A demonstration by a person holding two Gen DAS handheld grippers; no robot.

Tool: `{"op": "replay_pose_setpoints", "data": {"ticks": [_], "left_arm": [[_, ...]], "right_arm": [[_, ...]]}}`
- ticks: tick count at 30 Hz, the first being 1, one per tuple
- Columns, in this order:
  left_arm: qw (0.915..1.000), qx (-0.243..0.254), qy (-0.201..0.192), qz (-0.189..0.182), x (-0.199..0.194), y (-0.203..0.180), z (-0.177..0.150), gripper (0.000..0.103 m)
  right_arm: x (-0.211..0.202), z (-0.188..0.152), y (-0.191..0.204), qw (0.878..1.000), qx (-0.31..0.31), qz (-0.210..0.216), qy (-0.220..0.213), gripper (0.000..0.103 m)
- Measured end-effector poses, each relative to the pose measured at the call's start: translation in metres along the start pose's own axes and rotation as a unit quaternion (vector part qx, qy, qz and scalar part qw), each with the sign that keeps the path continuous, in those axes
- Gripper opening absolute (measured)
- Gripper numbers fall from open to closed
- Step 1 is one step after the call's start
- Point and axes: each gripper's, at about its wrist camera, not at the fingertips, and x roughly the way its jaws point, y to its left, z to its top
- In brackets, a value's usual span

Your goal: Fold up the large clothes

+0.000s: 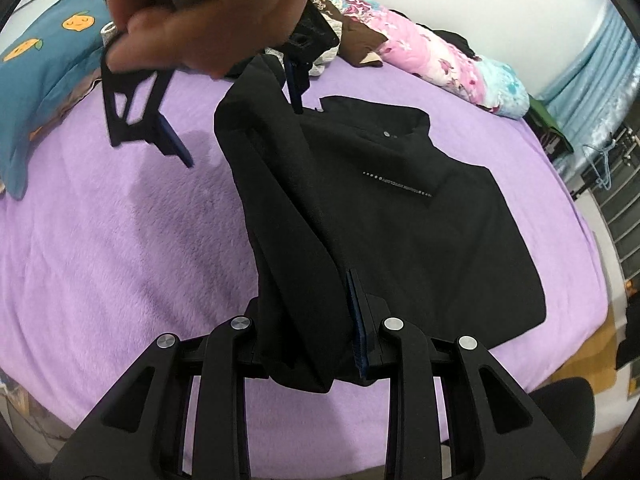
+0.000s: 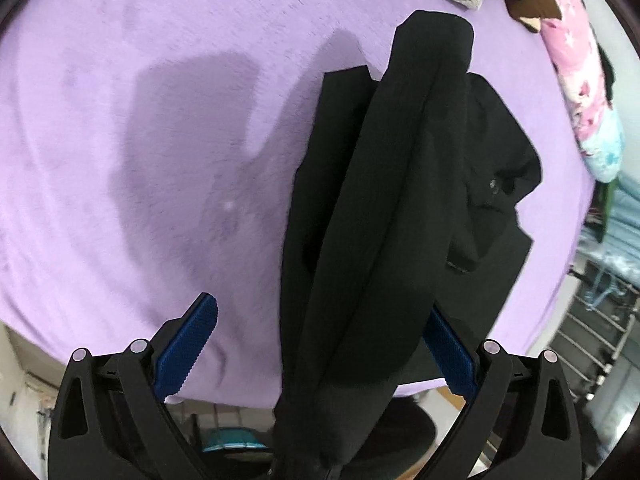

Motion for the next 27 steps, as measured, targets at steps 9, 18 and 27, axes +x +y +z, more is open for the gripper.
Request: {"op": "replay_pose_setpoints", "data": {"ticks": [9, 18, 27], "left_arm": [[1.0000, 0.005, -0.008, 0.001, -0.003, -0.006, -0.001, 0.026], [0.9998, 0.015, -0.007, 0.007, -0.001, -0.010, -0.003, 0.026], [0.9995, 0.024, -0.019, 0.009, -0.010, -0.018, -0.006, 0.026]], "right_arm": [[0.019, -0.004, 0.004, 1.000, -0.011, -0.008, 0.016, 0.084], [0.032, -0.011, -0.011, 0.999, -0.023, -0.002, 0.035, 0.025], [0.020, -0.032, -0.048, 0.999, -0.025, 0.032, 0.000, 0.008]]}}
